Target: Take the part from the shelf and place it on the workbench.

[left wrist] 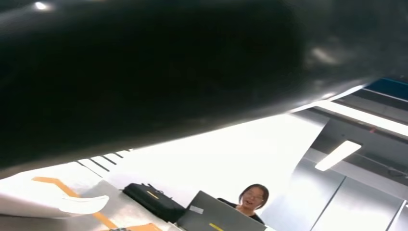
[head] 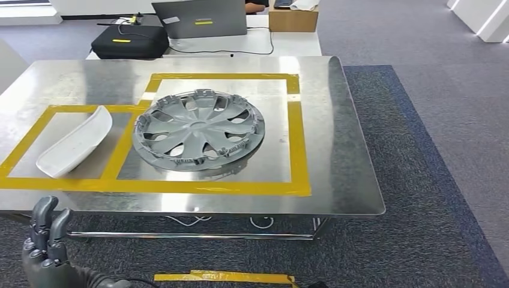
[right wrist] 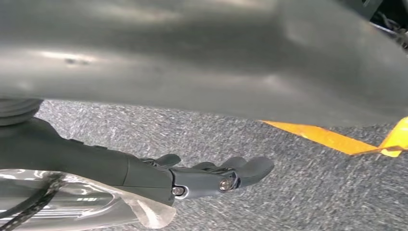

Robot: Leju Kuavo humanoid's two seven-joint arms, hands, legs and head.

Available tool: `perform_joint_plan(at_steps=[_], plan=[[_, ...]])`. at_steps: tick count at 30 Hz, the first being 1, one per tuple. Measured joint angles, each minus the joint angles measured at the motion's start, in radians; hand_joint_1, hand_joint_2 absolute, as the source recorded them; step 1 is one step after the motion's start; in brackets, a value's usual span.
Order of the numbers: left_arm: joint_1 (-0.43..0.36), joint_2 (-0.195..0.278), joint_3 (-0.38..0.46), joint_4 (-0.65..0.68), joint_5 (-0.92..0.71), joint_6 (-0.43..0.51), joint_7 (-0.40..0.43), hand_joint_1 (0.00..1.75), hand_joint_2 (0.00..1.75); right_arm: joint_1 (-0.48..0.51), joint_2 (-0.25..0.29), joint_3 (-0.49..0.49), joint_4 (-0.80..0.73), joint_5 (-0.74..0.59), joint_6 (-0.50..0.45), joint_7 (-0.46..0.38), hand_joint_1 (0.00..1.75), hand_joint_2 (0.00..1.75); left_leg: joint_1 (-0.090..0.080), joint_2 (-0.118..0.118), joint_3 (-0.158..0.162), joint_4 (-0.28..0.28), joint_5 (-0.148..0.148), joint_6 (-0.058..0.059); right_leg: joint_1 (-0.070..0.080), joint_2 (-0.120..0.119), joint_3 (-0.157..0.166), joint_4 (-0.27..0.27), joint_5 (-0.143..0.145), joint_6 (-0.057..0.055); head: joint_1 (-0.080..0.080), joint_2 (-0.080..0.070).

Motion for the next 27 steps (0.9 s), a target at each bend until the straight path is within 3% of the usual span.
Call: perform_joint_plan(at_steps=[2,3,6,7,8,10,11,12,13,14,16,17,18,19,21,22,23,26,27], plan=[[0.0,-0.002,0.0,-0.004,0.034,0.0,0.0,0.0,0.0,-0.001,0.0,-0.001,0.0,-0.003,-0.001,-0.003,0.0,0.0,-0.01,0.001,0.076,-0.13,0.029,0.018,0.004,0.001,-0.01,0.0,0.012,0.005,0.0,0.0],[0.002,-0.003,0.0,-0.005,0.061,0.0,0.0,0.0,0.0,-0.002,0.001,-0.001,0.0,-0.005,-0.002,-0.005,0.0,0.0,-0.015,0.001,0.088,-0.158,0.033,0.022,0.003,0.0,-0.014,0.001,0.018,0.01,0.001,0.0],[0.012,-0.005,0.001,-0.006,0.154,0.0,0.0,0.0,0.0,-0.001,0.0,-0.005,0.0,-0.013,-0.005,-0.009,0.0,0.0,-0.019,0.004,0.078,-0.173,0.055,0.024,-0.002,0.0,-0.022,-0.002,0.031,0.03,0.001,0.0],[0.014,-0.006,0.002,-0.005,0.192,0.0,0.0,0.0,0.0,-0.001,-0.002,-0.006,0.0,-0.016,-0.005,-0.011,0.0,0.0,-0.018,0.006,0.072,-0.179,0.067,0.028,-0.002,0.002,-0.029,0.009,0.014,0.034,0.002,0.0],[0.017,-0.006,0.002,-0.005,0.236,-0.001,0.0,0.0,0.0,-0.001,-0.003,-0.008,0.0,-0.018,-0.006,-0.013,0.0,0.0,-0.016,0.008,0.062,-0.186,0.081,0.033,-0.002,0.003,-0.041,0.037,-0.021,0.037,0.004,0.0],[0.021,-0.007,0.009,-0.002,0.335,-0.001,0.0,0.0,0.0,0.0,-0.007,-0.01,0.0,-0.021,-0.008,-0.018,0.0,0.0,-0.016,0.011,0.036,-0.188,0.104,0.041,-0.003,0.005,-0.073,0.142,-0.123,0.04,0.008,0.0],[0.024,-0.007,0.016,0.0,0.388,-0.002,0.0,0.0,0.0,0.0,-0.008,-0.01,0.0,-0.021,-0.01,-0.021,0.0,0.0,-0.017,0.012,0.021,-0.187,0.116,0.042,-0.004,0.005,-0.082,0.199,-0.157,0.042,0.008,0.0],[0.027,-0.007,0.028,0.002,0.444,-0.002,0.0,0.0,0.0,0.001,-0.01,-0.011,0.0,-0.022,-0.012,-0.024,0.0,0.0,-0.018,0.014,0.005,-0.186,0.127,0.042,-0.004,0.005,-0.082,0.239,-0.168,0.044,0.008,0.0],[0.03,-0.008,0.043,0.005,0.499,-0.002,0.0,0.0,0.0,0.001,-0.012,-0.011,0.0,-0.022,-0.015,-0.027,0.0,0.0,-0.018,0.016,-0.012,-0.183,0.138,0.041,-0.004,0.005,-0.067,0.251,-0.154,0.046,0.008,0.0],[0.033,-0.01,0.062,0.01,0.554,-0.003,0.0,0.0,0.0,0.002,-0.013,-0.012,0.0,-0.022,-0.018,-0.031,0.0,0.0,-0.018,0.02,-0.029,-0.179,0.148,0.039,-0.004,0.003,-0.036,0.229,-0.124,0.047,0.008,0.0],[0.038,-0.016,0.111,0.022,0.638,-0.013,0.001,0.0,0.0,0.001,-0.014,-0.012,0.0,-0.023,-0.021,-0.038,0.0,0.0,-0.018,0.029,-0.058,-0.165,0.163,0.031,-0.005,-0.022,0.067,0.105,-0.08,0.051,0.009,0.0],[0.039,-0.021,0.14,0.027,0.666,-0.024,0.005,0.0,0.0,-0.001,-0.014,-0.013,0.0,-0.023,-0.022,-0.041,0.0,0.0,-0.019,0.035,-0.069,-0.155,0.169,0.026,-0.004,-0.037,0.12,0.031,-0.081,0.048,0.008,0.0],[0.04,-0.029,0.172,0.034,0.687,-0.039,0.01,0.0,0.0,-0.003,-0.014,-0.013,0.0,-0.023,-0.023,-0.045,0.0,0.0,-0.021,0.042,-0.075,-0.148,0.176,0.021,-0.002,-0.049,0.152,-0.021,-0.091,0.043,0.007,0.0],[0.037,-0.04,0.209,0.045,0.707,-0.059,0.012,0.0,0.0,-0.004,-0.014,-0.013,0.0,-0.024,-0.023,-0.048,0.0,0.0,-0.022,0.05,-0.078,-0.144,0.183,0.016,0.0,-0.053,0.167,-0.051,-0.1,0.036,0.007,0.0],[0.02,-0.068,0.304,0.096,0.758,-0.094,0.008,0.0,0.0,0.0,-0.014,-0.013,0.0,-0.026,-0.023,-0.053,0.0,0.0,-0.019,0.063,-0.08,-0.144,0.195,0.006,0.002,-0.04,0.152,-0.057,-0.09,0.016,0.007,0.0],[0.01,-0.081,0.355,0.137,0.787,-0.102,0.003,0.0,0.0,0.003,-0.014,-0.014,0.0,-0.028,-0.023,-0.054,0.0,0.0,-0.016,0.059,-0.082,-0.137,0.18,0.0,0.001,-0.033,0.142,-0.057,-0.079,0.007,0.008,0.0],[0.0,-0.091,0.404,0.184,0.815,-0.101,0.002,0.0,0.0,0.006,-0.014,-0.015,0.0,-0.032,-0.023,-0.055,0.0,0.0,-0.013,0.048,-0.088,-0.114,0.144,-0.008,0.0,-0.027,0.129,-0.058,-0.066,-0.002,0.007,0.0],[-0.027,-0.11,0.524,0.33,0.849,-0.092,0.001,0.0,0.0,0.01,-0.014,-0.016,0.0,-0.039,-0.027,-0.062,0.0,0.0,-0.008,0.017,-0.111,0.053,-0.014,-0.022,0.001,-0.003,0.082,-0.057,-0.026,-0.013,0.003,0.0],[-0.042,-0.115,0.555,0.38,0.849,-0.095,0.001,0.0,0.0,0.012,-0.014,-0.016,0.0,-0.041,-0.031,-0.065,0.0,0.0,-0.008,0.014,-0.111,0.103,-0.034,-0.022,0.003,0.004,0.067,-0.056,-0.012,-0.013,0.003,0.0]])
